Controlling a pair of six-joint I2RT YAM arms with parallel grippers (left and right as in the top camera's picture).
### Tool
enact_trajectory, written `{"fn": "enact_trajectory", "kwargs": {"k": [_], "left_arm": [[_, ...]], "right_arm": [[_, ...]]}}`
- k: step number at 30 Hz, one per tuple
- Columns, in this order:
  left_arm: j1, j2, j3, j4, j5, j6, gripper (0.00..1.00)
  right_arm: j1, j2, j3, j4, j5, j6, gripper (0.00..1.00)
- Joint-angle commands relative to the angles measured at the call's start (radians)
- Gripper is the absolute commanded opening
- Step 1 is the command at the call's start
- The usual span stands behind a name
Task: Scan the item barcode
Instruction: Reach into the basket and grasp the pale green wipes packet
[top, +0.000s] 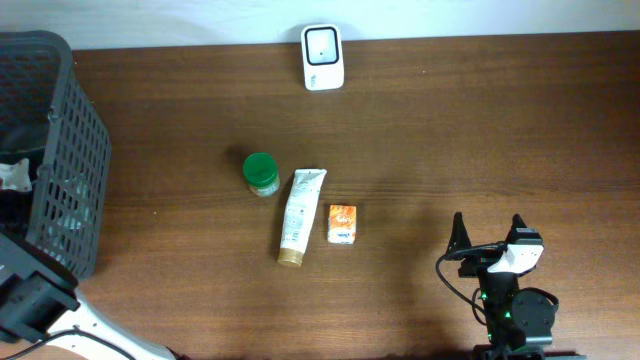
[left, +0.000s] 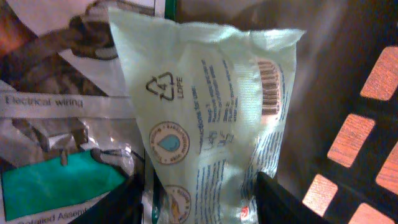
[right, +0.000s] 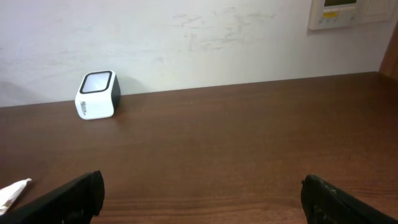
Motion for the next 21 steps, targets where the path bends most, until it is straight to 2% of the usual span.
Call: {"fn": "enact_trajectory", "kwargs": {"k": [1, 2, 4, 5, 6, 7, 10, 14, 18, 21], "left_arm": [[0.006, 0.011, -0.009, 0.021, 0.045, 0.018, 0.49], [0.006, 0.011, -0.009, 0.025, 0.045, 0.018, 0.49], [0.006, 0.011, -0.009, 0.029, 0.046, 0.018, 0.35], [0.006, 0.011, -0.009, 0.032, 0.046, 0.017, 0.23], [0.006, 0.011, -0.009, 0.032, 0.050, 0.017, 0.05], [0.006, 0.010, -0.008, 0.032, 0.067, 0.017, 0.00], [0.006, 0.010, 0.032, 0.013, 0.161, 0.016, 0.00], [0.006, -0.018, 0.209, -0.074, 0.234, -0.034, 0.00], [0.006, -0.104, 0.365, -0.077, 0.230, -0.152, 0.00], [-0.002, -0.204, 0.549, -0.076, 0.267, -0.252, 0.00]], "right_arm": [[0.006, -0.008, -0.008, -0.002, -0.002, 0.006, 0.98], [0.006, -0.008, -0.008, -0.003, -0.002, 0.006, 0.98], [0.006, -0.008, -0.008, -0.002, -0.002, 0.006, 0.98], [0.006, -0.008, -0.008, -0.002, -0.002, 0.006, 0.98], [0.006, -0.008, -0.008, -0.002, -0.002, 0.006, 0.98], [0.006, -0.008, -0.008, -0.003, -0.002, 0.006, 0.99], [0.006, -0.008, -0.008, -0.002, -0.002, 0.006, 0.98], [0.006, -0.008, -0.008, -0.002, -0.002, 0.006, 0.98], [0.006, -0.008, -0.008, -0.003, -0.002, 0.006, 0.98], [0.006, -0.008, -0.008, -0.002, -0.002, 0.006, 0.98]]}}
